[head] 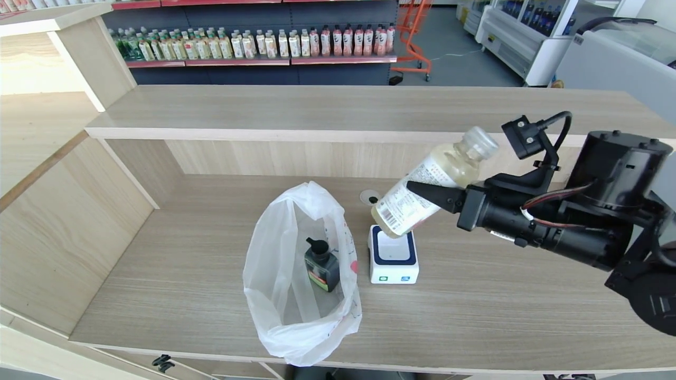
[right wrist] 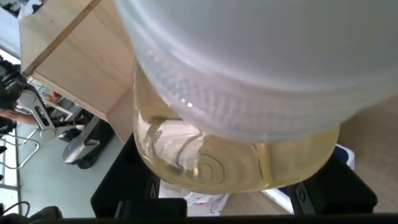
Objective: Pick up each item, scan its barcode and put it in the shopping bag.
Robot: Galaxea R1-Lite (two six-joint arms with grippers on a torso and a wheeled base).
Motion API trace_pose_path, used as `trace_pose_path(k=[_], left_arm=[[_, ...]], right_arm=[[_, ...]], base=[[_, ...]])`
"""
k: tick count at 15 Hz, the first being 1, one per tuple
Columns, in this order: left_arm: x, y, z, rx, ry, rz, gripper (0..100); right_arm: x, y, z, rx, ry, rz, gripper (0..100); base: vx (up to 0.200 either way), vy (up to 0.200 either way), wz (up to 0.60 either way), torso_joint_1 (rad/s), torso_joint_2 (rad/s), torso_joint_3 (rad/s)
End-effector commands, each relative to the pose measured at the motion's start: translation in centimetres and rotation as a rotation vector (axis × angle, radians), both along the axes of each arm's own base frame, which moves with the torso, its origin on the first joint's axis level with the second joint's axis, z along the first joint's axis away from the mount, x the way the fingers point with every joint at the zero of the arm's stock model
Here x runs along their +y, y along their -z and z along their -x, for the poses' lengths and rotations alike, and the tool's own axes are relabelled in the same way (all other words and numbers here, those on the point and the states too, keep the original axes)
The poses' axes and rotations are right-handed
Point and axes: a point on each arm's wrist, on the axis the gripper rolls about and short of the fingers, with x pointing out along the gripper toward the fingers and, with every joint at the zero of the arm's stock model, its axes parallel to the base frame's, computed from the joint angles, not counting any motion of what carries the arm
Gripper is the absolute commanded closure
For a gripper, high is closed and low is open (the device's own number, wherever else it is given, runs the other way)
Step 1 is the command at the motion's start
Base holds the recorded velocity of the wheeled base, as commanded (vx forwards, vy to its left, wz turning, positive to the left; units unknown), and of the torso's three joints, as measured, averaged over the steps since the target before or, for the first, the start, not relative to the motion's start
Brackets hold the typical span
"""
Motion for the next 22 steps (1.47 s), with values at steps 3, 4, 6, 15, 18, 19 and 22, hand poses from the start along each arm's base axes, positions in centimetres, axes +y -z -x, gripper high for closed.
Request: trace_pose_path(k=[3,4,6,15,18,19,22], left_arm=[[0.0,0.0,0.0,0.002,0.001,0.000,0],[0.0,0.0,0.0,0.002,0.001,0.000,0],[0.0,0.0,0.0,0.002,0.001,0.000,0],[0.0,0.0,0.0,0.002,-0.001,0.000,0],[0.0,0.0,0.0,0.002,0.001,0.000,0],[0.0,0.0,0.0,0.002,-0.001,0.000,0],[0.0,0.0,0.0,0.002,-0.001,0.000,0]], right_arm=[[4.8,3.2,-5.8,0.040,0.032,0.028,100],[5.9,4.2,-6.9,0.048,0.046,0.035,100],[7.7,5.1,-8.1,0.049,0.027,0.036,100],[11.2,8.1,-9.8,-0.005,-0.020,0.109,100],[11.8,9.0,-10.7,-0.028,-0.021,0.131,100],[11.9,9.6,-10.9,-0.040,-0.021,0.157,100],[11.5,10.6,-11.4,-0.091,-0.014,0.225,100]], base=[[0.000,0.000,0.00,0.000,0.00,0.000],[0.000,0.000,0.00,0.000,0.00,0.000],[0.000,0.000,0.00,0.000,0.00,0.000],[0.000,0.000,0.00,0.000,0.00,0.000],[0.000,0.000,0.00,0.000,0.00,0.000],[0.000,0.000,0.00,0.000,0.00,0.000],[0.000,0.000,0.00,0.000,0.00,0.000]])
